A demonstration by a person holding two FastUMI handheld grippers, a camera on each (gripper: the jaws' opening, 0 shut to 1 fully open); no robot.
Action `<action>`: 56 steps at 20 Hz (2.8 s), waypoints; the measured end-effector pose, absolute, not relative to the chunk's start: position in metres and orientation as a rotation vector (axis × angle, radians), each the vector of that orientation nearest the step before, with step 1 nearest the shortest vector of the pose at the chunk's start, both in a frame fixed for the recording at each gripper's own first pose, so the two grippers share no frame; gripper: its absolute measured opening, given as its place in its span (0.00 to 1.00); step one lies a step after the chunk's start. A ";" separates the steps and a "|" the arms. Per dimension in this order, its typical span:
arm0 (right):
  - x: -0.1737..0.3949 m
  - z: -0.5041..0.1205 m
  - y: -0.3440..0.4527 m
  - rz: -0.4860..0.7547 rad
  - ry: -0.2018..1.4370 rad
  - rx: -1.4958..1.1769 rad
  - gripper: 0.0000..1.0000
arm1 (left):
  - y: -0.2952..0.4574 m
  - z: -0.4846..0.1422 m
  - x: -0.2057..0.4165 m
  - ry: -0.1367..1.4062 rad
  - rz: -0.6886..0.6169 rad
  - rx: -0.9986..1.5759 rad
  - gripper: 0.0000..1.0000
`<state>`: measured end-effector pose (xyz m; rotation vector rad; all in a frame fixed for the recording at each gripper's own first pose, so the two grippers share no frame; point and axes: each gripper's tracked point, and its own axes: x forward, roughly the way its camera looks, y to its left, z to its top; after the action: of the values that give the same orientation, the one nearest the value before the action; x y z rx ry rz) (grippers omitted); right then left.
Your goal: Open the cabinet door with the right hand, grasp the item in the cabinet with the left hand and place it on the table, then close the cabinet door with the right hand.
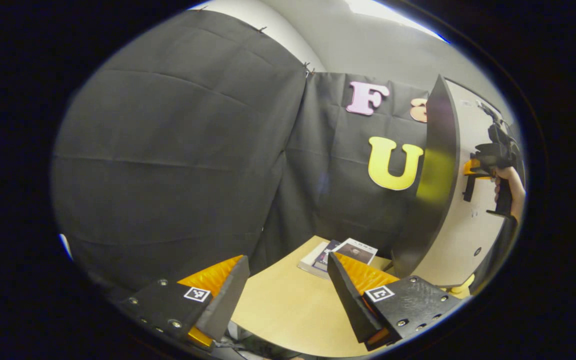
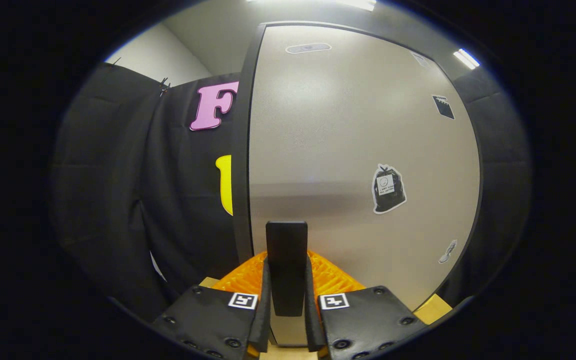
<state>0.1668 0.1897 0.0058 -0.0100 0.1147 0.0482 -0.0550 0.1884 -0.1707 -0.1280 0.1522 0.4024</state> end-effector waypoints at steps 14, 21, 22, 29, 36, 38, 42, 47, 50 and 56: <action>0.127 0.004 0.188 0.210 0.140 -0.021 0.06 | 0.171 -0.171 -0.034 0.178 0.259 -0.112 0.96; 0.061 0.007 0.165 0.280 0.153 0.005 0.09 | 0.123 -0.172 -0.002 0.190 0.141 -0.113 0.96; 0.054 0.008 0.161 0.284 0.155 0.010 0.09 | 0.113 -0.171 0.000 0.189 0.121 -0.105 0.96; 0.029 0.008 0.142 0.295 0.189 0.006 0.09 | 0.052 -0.164 0.020 0.212 0.012 -0.082 0.96; 0.016 0.012 0.130 0.435 0.202 0.013 0.09 | 0.006 -0.172 0.001 0.214 0.073 -0.066 0.96; 0.013 0.013 0.126 0.486 0.198 0.020 0.09 | -0.018 -0.177 -0.009 0.228 0.085 -0.101 0.96; 0.010 0.013 0.117 0.575 0.208 0.035 0.09 | -0.058 -0.174 -0.023 0.218 0.115 -0.072 0.96; 0.008 0.014 0.105 0.625 0.204 0.053 0.09 | -0.110 -0.166 -0.036 0.172 0.128 -0.034 0.96; 0.005 0.015 0.095 0.623 0.196 0.071 0.09 | -0.135 -0.169 -0.039 0.166 0.122 -0.015 0.96; 0.011 0.013 0.075 0.547 0.178 0.099 0.08 | -0.175 -0.168 -0.043 0.158 0.100 -0.018 0.96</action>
<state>0.0112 0.0749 0.0130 0.0989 0.1777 0.5467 -0.0434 -0.1748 -0.1684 -0.0181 0.1584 0.0996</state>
